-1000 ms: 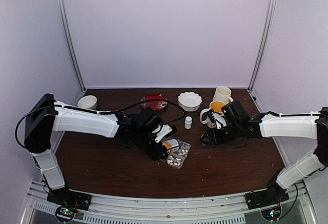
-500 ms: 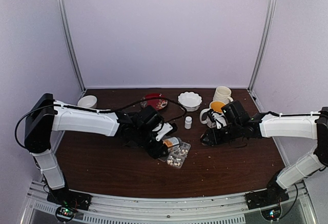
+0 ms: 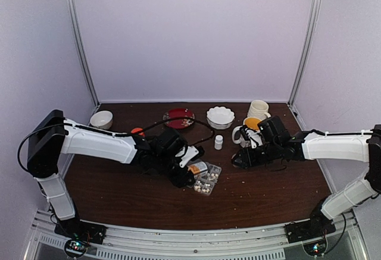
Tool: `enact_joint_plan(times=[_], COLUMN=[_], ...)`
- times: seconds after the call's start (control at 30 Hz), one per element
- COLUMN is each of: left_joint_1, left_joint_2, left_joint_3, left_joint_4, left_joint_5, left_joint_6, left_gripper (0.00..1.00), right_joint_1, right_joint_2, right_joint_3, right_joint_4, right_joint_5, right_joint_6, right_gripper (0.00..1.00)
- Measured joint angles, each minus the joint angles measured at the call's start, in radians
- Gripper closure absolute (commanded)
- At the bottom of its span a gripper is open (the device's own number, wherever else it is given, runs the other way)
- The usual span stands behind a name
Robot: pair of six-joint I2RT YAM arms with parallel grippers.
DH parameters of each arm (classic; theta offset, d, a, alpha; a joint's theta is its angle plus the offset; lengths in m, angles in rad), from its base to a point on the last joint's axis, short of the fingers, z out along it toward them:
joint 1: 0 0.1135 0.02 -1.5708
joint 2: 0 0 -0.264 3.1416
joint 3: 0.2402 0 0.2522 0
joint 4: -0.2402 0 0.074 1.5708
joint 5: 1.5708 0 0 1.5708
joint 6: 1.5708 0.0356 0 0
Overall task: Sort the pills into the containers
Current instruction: Pour the pill into the compartment of the pill container, then close the lid of the pill bottle on the pill bottle.
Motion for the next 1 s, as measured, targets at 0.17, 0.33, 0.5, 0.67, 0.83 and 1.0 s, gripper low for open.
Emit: enact_joint_plan(times=[0.17, 0.33, 0.5, 0.67, 0.83, 1.0], left_joint_1=[0.0, 0.0, 0.0, 0.0, 0.0, 0.0], left_joint_2=[-0.034, -0.086, -0.127, -0.19, -0.314, -0.536], left_joint_3=[-0.103, -0.162, -0.21, -0.282, -0.329, -0.433], left_joint_4=[0.114, 0.201, 0.302, 0.38, 0.431, 0.535], left_joint_5=[0.014, 0.014, 0.014, 0.011, 0.001, -0.038], left_joint_6=[0.0, 0.001, 0.002, 0.02, 0.055, 0.076], left_gripper=[1.0, 1.0, 1.0, 1.0, 1.0, 1.0], right_joint_1=[0.0, 0.0, 0.0, 0.0, 0.0, -0.001], right_joint_2=[-0.027, -0.047, -0.051, -0.081, -0.136, -0.198], right_joint_3=[-0.011, -0.015, -0.017, -0.025, -0.024, -0.006], right_joint_4=[0.015, 0.024, 0.039, 0.053, 0.057, 0.058], right_joint_5=[-0.021, -0.029, -0.038, -0.072, -0.108, -0.148], right_joint_6=[-0.004, -0.01, -0.02, -0.045, -0.082, -0.113], right_gripper=[1.0, 1.0, 1.0, 1.0, 1.0, 1.0])
